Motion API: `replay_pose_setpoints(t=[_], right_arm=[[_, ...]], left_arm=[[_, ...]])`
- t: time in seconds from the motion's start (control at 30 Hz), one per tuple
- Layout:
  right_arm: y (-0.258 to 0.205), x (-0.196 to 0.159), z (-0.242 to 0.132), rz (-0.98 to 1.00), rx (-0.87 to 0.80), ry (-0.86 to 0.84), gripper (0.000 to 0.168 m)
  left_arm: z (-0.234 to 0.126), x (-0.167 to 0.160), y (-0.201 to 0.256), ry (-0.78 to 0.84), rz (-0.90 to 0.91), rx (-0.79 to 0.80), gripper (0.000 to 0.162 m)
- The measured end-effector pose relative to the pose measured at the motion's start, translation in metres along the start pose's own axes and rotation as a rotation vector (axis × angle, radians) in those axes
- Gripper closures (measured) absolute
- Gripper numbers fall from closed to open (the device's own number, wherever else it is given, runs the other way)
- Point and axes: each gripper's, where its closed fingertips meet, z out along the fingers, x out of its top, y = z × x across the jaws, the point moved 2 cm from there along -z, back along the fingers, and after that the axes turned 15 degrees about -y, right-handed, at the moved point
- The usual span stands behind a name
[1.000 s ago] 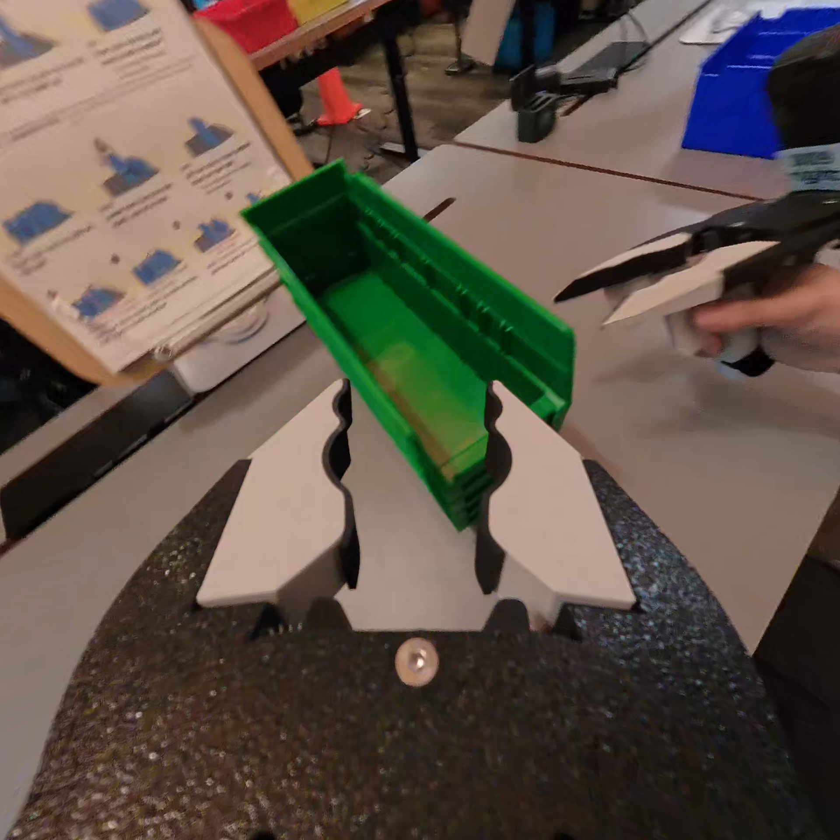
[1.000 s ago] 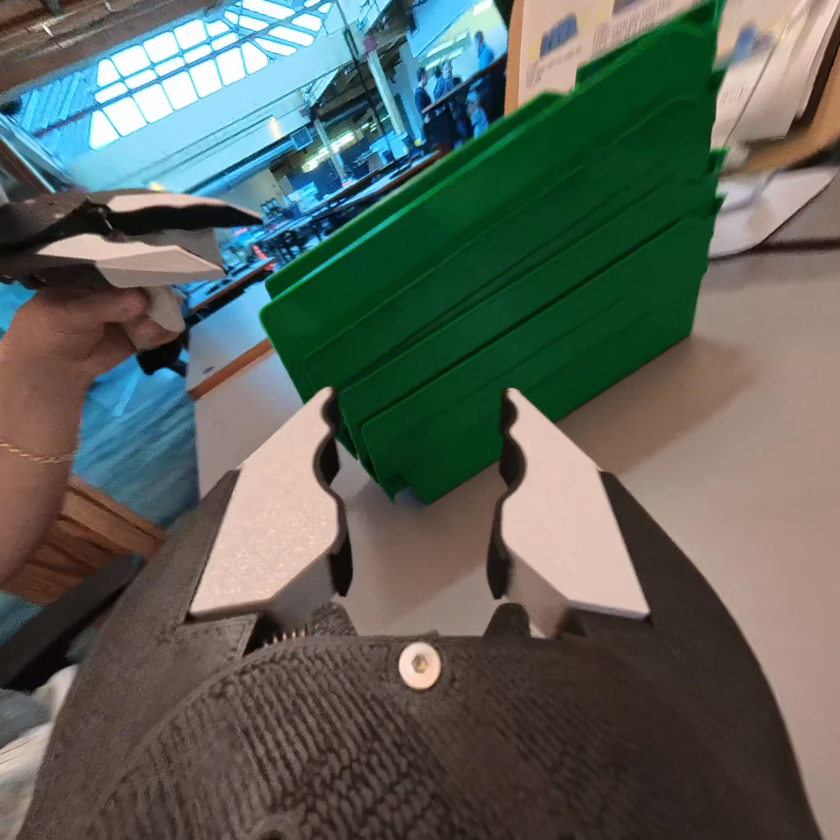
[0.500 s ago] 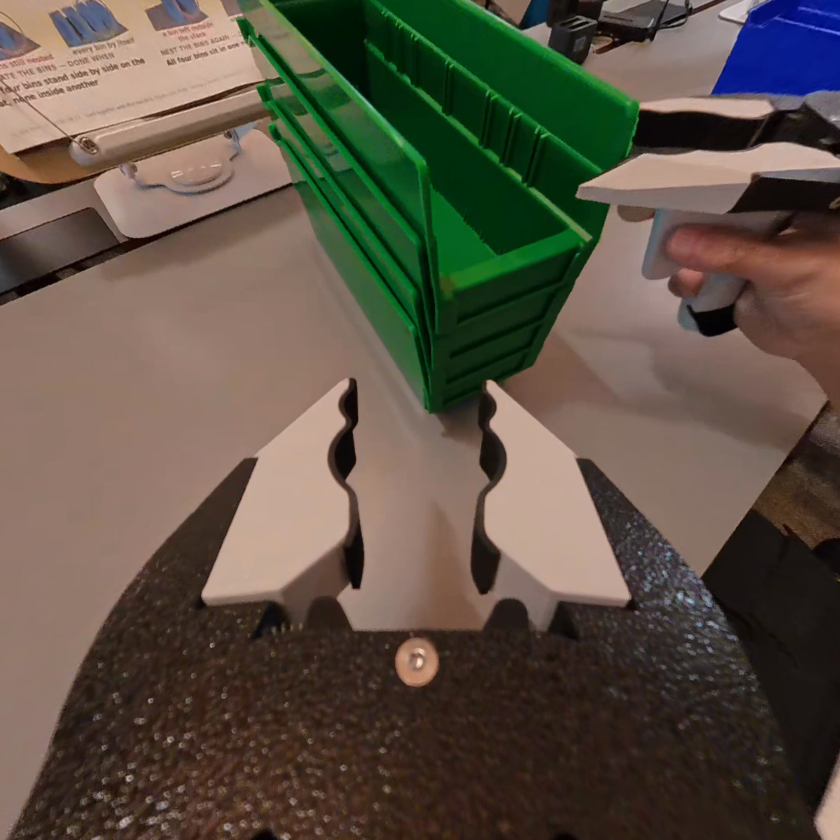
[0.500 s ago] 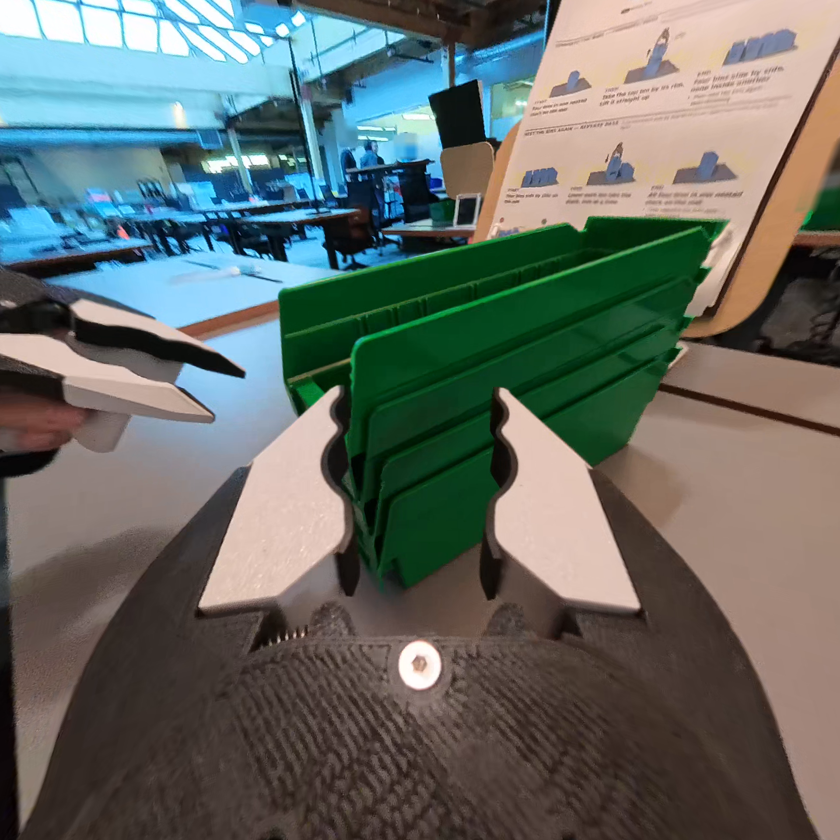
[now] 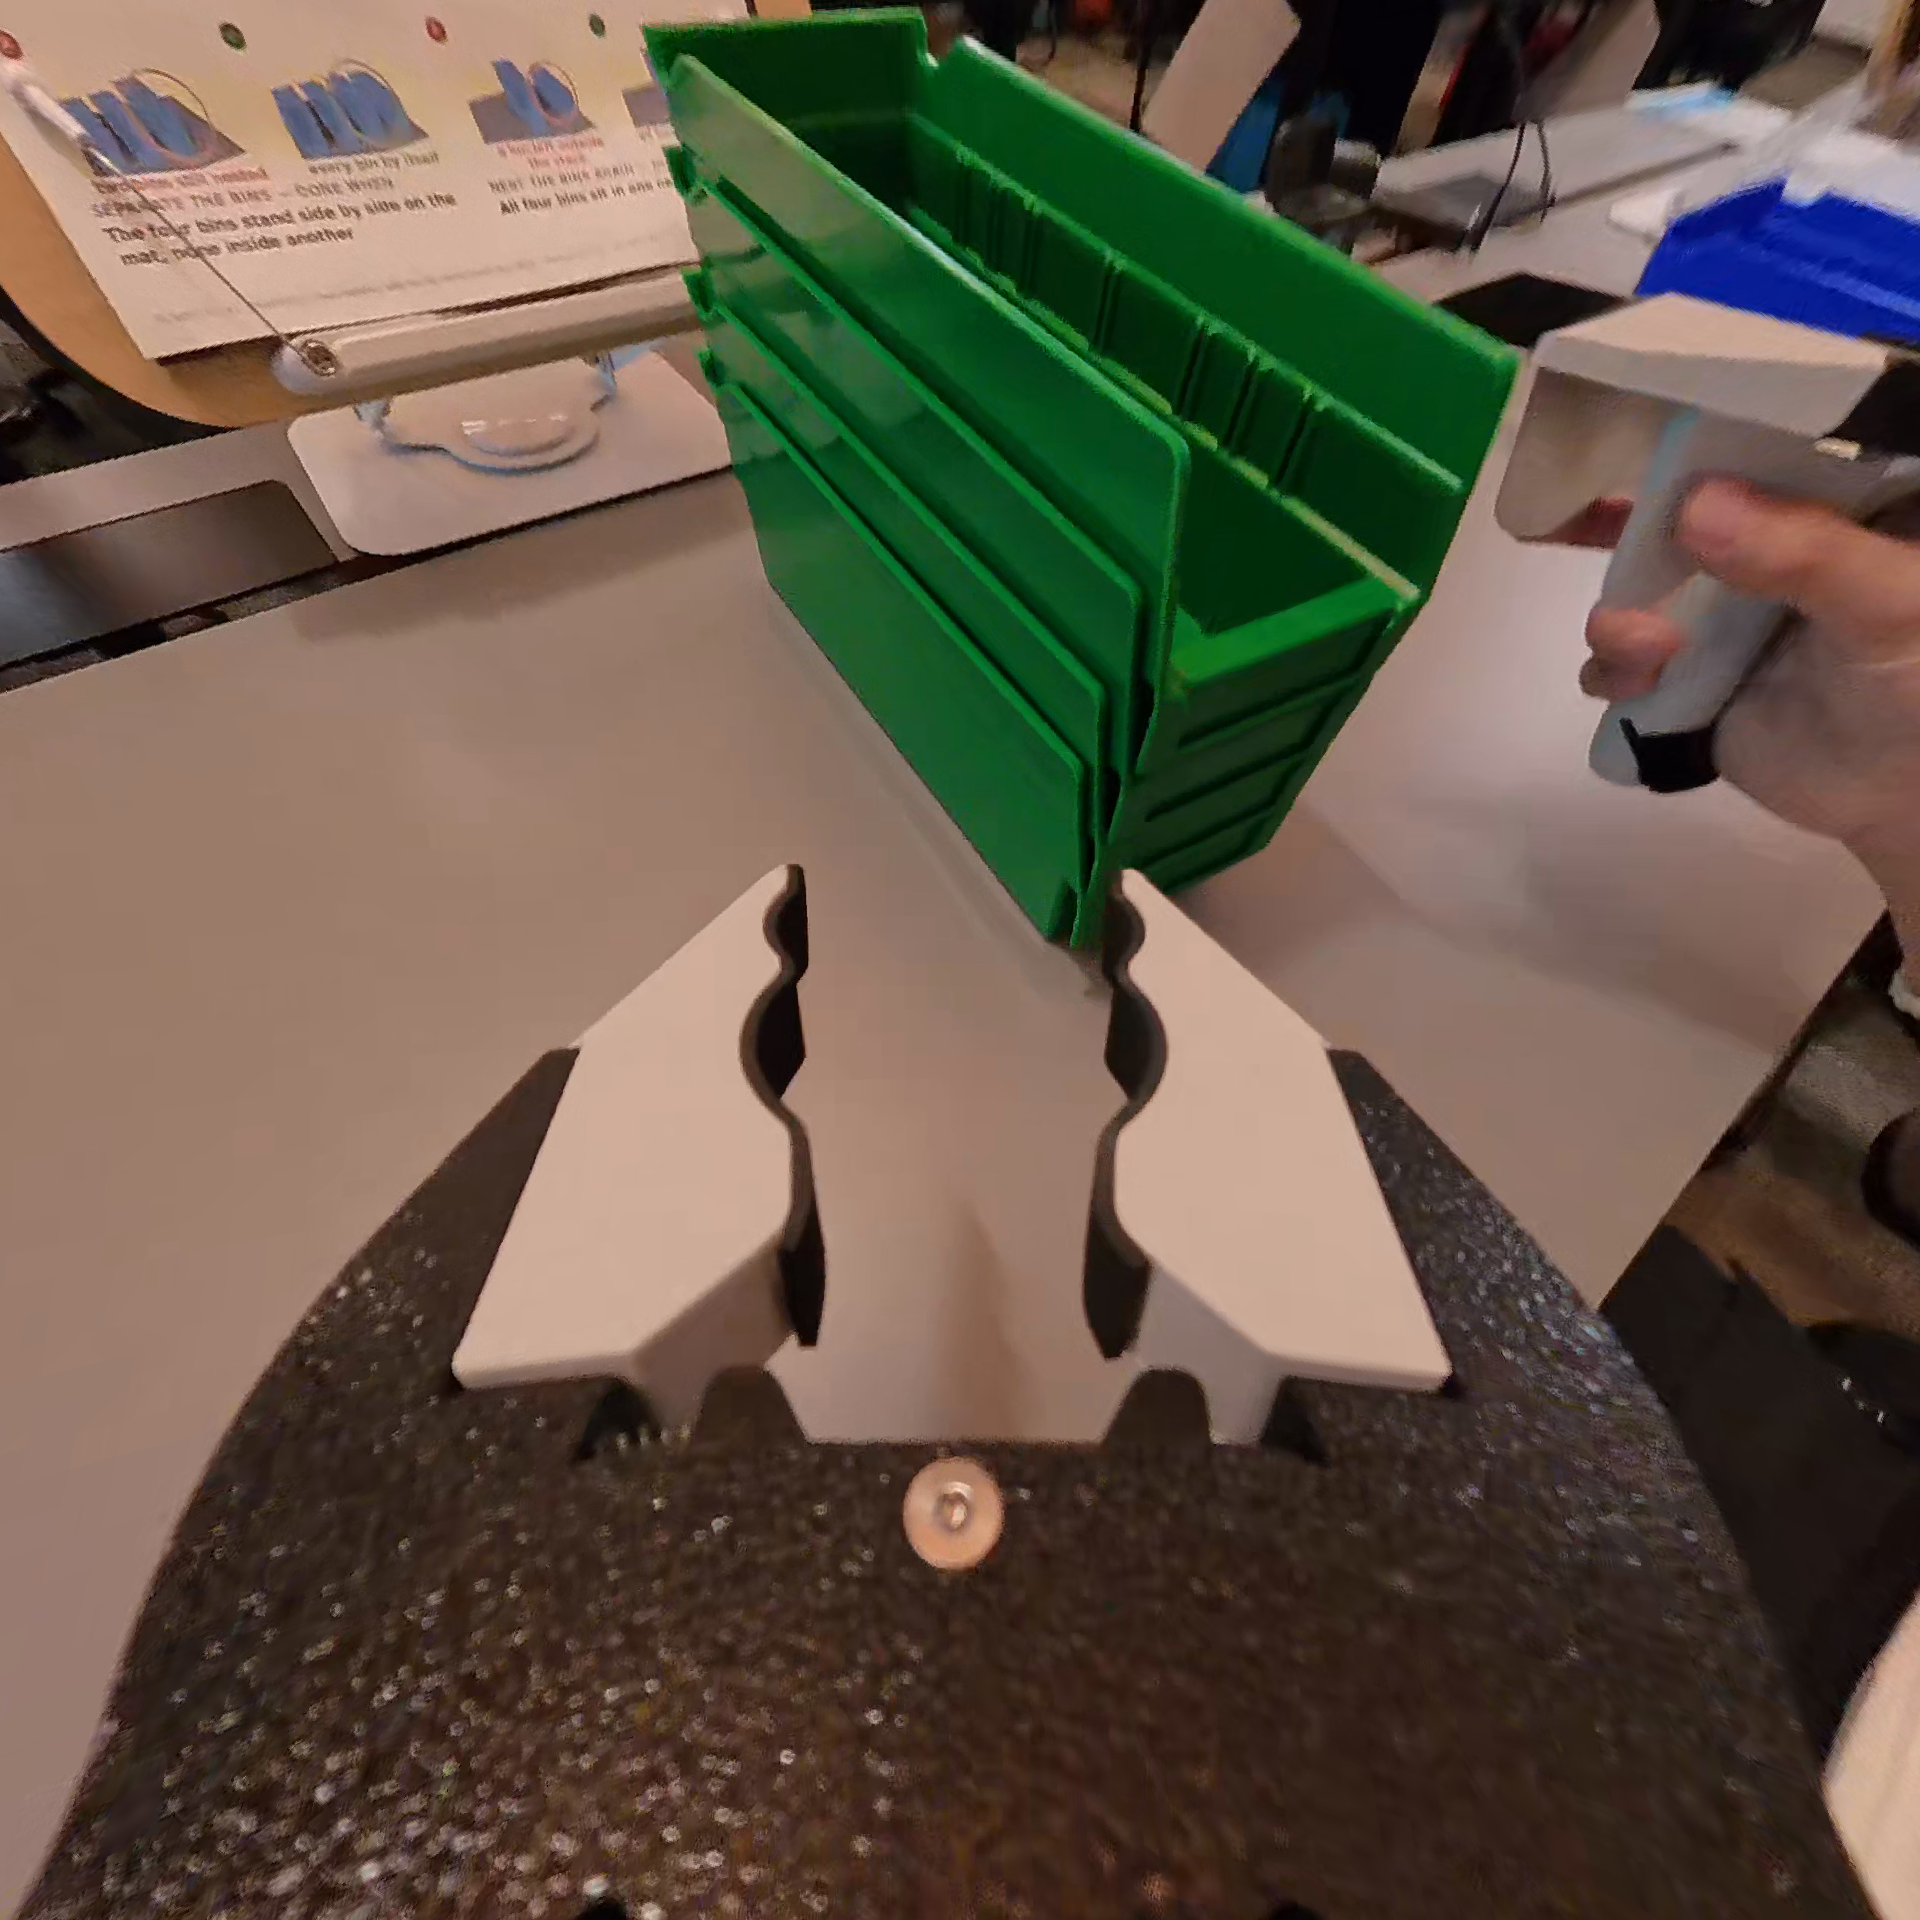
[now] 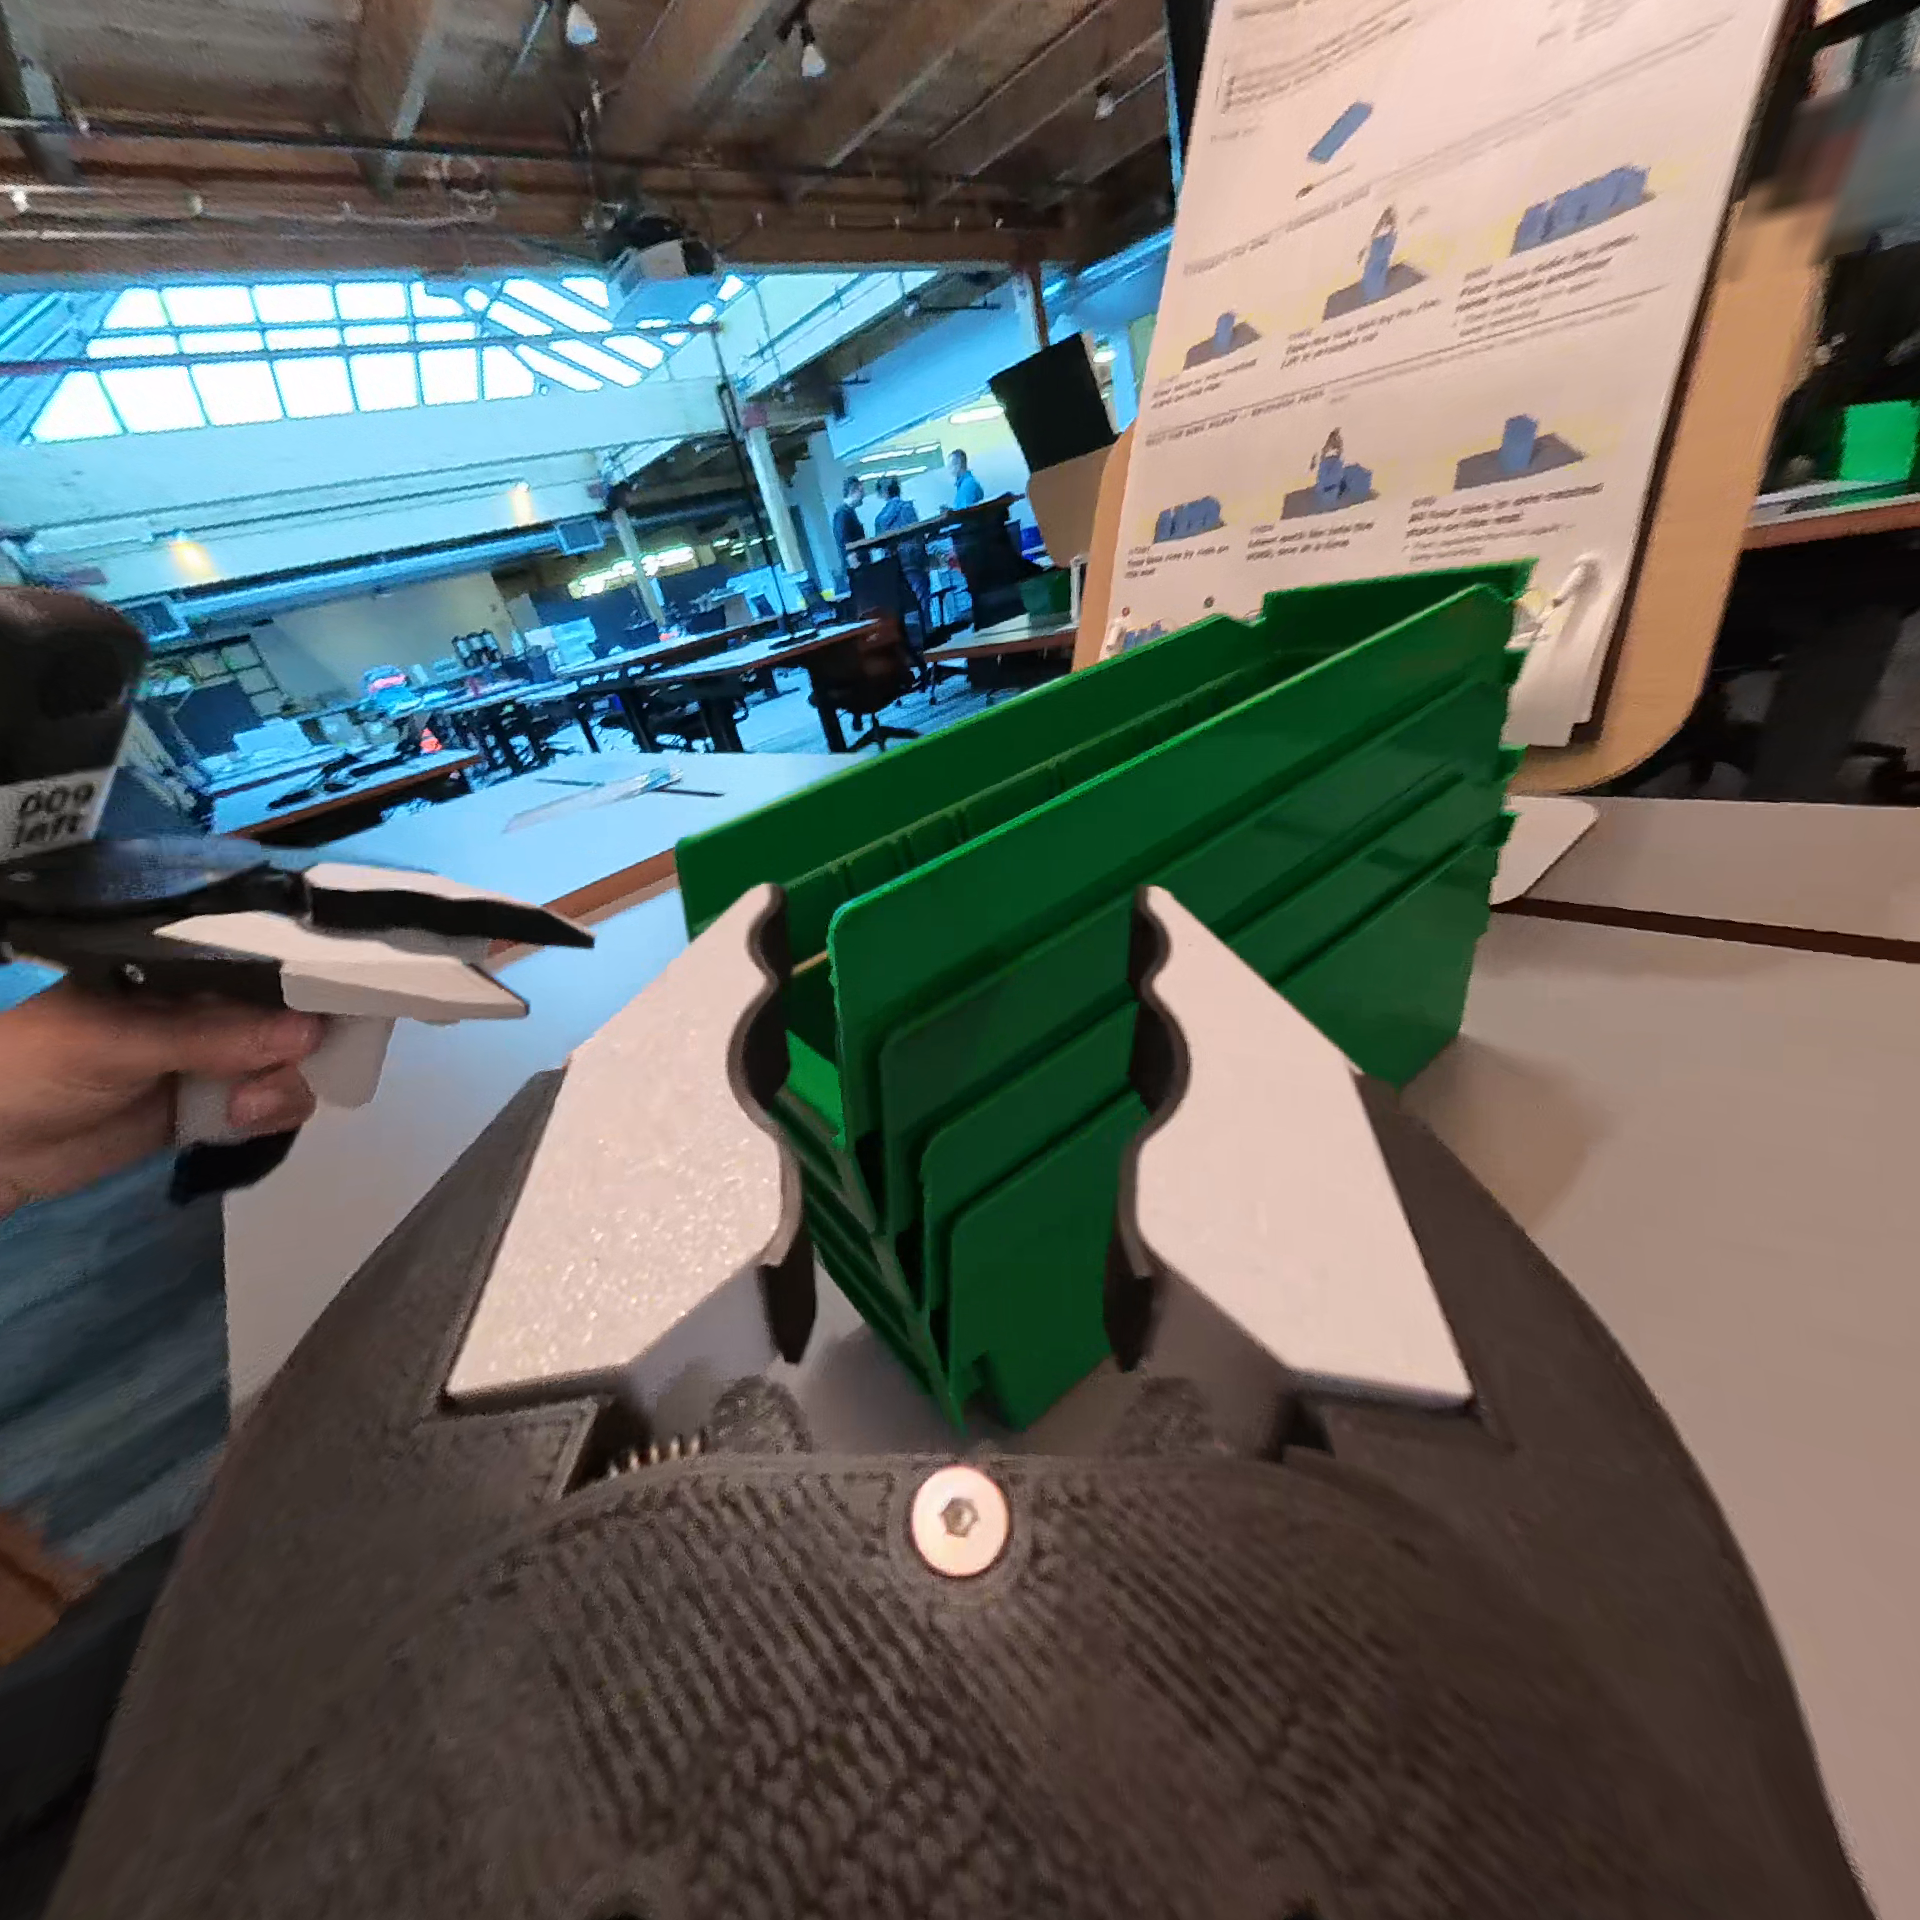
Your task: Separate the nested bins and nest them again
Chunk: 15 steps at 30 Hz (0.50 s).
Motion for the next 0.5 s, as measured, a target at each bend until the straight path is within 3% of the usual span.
replay_pose_setpoints(t=[0.03,0.17,0.37,0.5], right_arm=[[0.0,0.0,-0.001,0.0,-0.012,0.0,0.099],[0.002,-0.012,0.005,-0.001,-0.063,-0.048,0.08],[0.009,-0.01,0.032,0.029,-0.148,-0.037,0.075],[0.01,-0.014,0.06,0.069,-0.153,-0.135,0.102]], left_arm=[[0.0,0.001,-0.002,0.02,-0.02,0.003,0.106],[-0.001,0.0,-0.014,0.102,-0.079,0.051,0.099],[0.0,-0.016,-0.017,0.13,-0.148,-0.004,0.101],[0.007,-0.032,-0.013,0.082,-0.159,-0.054,0.101]])
